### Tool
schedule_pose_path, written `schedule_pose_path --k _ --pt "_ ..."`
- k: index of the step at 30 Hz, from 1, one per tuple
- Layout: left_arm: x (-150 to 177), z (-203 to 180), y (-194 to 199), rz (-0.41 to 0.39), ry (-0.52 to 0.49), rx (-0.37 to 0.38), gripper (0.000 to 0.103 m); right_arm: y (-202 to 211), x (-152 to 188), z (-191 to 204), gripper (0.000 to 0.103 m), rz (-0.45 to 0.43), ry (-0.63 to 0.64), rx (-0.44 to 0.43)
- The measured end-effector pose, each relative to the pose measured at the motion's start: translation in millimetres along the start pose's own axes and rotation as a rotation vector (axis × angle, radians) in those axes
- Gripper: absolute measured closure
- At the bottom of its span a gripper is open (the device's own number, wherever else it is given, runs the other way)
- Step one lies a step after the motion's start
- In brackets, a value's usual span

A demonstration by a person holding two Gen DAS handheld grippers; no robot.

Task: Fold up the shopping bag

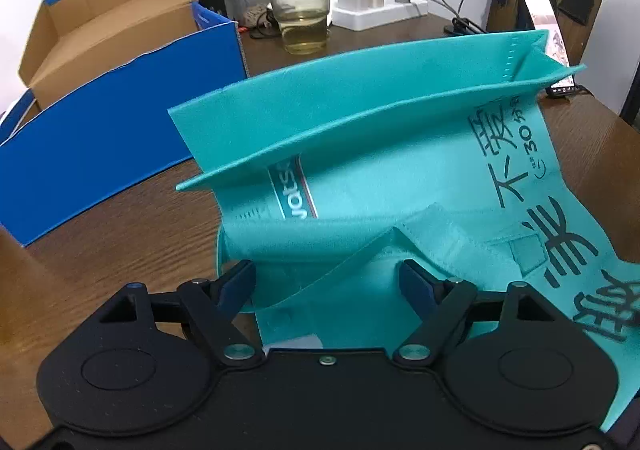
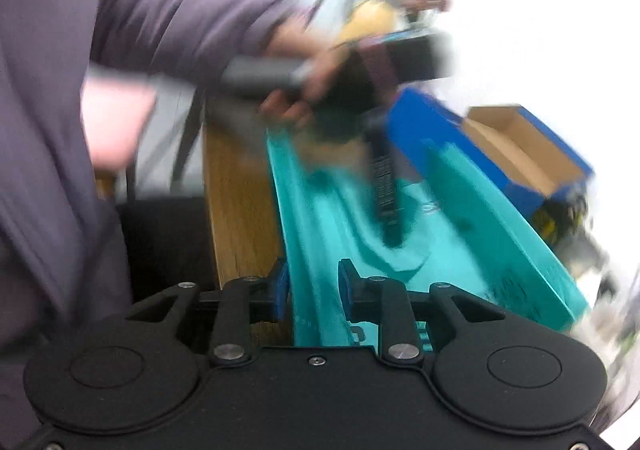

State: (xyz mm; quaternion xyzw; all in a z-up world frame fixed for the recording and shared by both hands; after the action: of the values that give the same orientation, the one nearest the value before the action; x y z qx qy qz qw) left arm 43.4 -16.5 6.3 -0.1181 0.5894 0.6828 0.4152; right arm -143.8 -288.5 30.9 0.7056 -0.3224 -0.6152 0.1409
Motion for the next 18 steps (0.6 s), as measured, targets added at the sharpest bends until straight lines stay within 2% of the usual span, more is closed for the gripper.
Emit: schedule_pose_path --k 3,6,9,12,13,15,18 --pt "13.9 -11.8 13.5 -0.026 0.014 -0.024 0.025 17.6 4.4 -25.6 0.077 -0.086 -0.188 -0.006" --pt "24.0 -22.1 23.0 -0.062 0.01 -0.058 0.025 22.6 15.9 -45.4 0.079 -0.181 -0.344 -0.1" --pt "34.3 -26.6 31.9 -0.081 0.029 -0.082 0.025 33.5 22.6 -52.2 0.079 -0.286 -0.401 -0.191" --pt "40.3 -30.2 36.0 -0.095 0.055 -0.094 0.025 43.5 32.1 -66.5 0.077 -0.333 -0.481 -0.149" --pt "41.3 -31.8 36.6 -0.101 0.059 -0.096 0.025 43.2 35.1 -70.8 0.077 -0.321 -0.502 -0.123" --pt "40.7 -34.5 35.2 -0.119 0.063 -0.102 0.025 31.2 40.0 -76.6 0.077 -0.222 -0.521 -0.048" --pt "46.6 -31.7 41.6 -0.143 0.069 -0.06 0.025 12.6 46.5 -74.7 0.078 -0.132 -0.52 -0.022"
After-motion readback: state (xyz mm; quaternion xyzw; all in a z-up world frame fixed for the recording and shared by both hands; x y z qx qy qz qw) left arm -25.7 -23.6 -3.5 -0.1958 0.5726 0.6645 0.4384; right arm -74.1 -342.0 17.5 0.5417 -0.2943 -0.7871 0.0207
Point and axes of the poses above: each gripper's, at about its wrist camera, not at the fingertips, and y roughly against the way its jaws point, z to its left, x to its underside, the point moved 1 cm from there along -y, roughly the way its jaws point, and after that the axes turned 15 degrees about -x, right-handed, at the moved point
